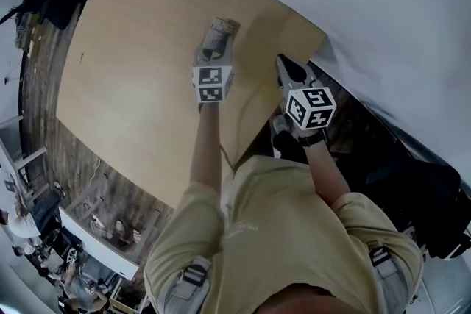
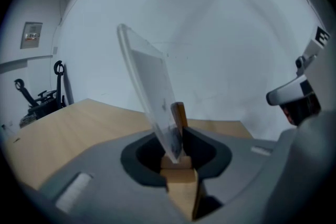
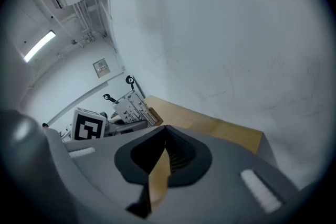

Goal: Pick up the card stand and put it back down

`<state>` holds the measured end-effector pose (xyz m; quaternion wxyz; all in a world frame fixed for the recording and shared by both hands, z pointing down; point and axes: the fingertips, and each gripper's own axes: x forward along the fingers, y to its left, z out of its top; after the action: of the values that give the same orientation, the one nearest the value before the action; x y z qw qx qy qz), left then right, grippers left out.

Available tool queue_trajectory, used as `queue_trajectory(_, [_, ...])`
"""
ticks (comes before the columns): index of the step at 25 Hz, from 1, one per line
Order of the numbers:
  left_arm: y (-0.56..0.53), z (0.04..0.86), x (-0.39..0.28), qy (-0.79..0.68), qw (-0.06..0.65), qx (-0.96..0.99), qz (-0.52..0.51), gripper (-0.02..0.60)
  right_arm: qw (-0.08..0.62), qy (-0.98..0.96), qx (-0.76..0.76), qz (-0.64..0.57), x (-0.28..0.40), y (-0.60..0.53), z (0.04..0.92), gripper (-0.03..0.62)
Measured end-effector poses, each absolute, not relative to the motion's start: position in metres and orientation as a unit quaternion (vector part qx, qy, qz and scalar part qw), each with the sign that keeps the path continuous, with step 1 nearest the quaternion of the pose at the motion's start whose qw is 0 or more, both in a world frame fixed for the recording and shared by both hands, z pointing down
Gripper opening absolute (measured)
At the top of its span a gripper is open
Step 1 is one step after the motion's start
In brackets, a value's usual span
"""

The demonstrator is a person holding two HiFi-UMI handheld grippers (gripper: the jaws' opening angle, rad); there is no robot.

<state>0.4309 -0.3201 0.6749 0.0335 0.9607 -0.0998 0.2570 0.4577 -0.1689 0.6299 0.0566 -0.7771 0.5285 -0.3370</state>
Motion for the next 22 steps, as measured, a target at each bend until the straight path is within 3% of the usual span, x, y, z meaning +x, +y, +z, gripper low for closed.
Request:
queue_trajectory(20, [-0.285,0.777,0.449,-0.049,0.015,0.940,0.338,0.107,0.049,0.505,-0.785,-0.356,0.452,-0.133,0.649,0.005])
queue_trajectory(21, [-0.286,0.779,0.447,-0.052,0.017,0.936,0.347,0.143,0.049,0.506,-0.785,-0.355,0.450,-0.131,0.647,0.005])
queue_trajectory(22, [-0.287,0.780,0.444,-0.057,0.022,0.932,0.356,0.249,0.049,0.508,-0.784,-0.354,0.449,-0.128,0.644,0.005])
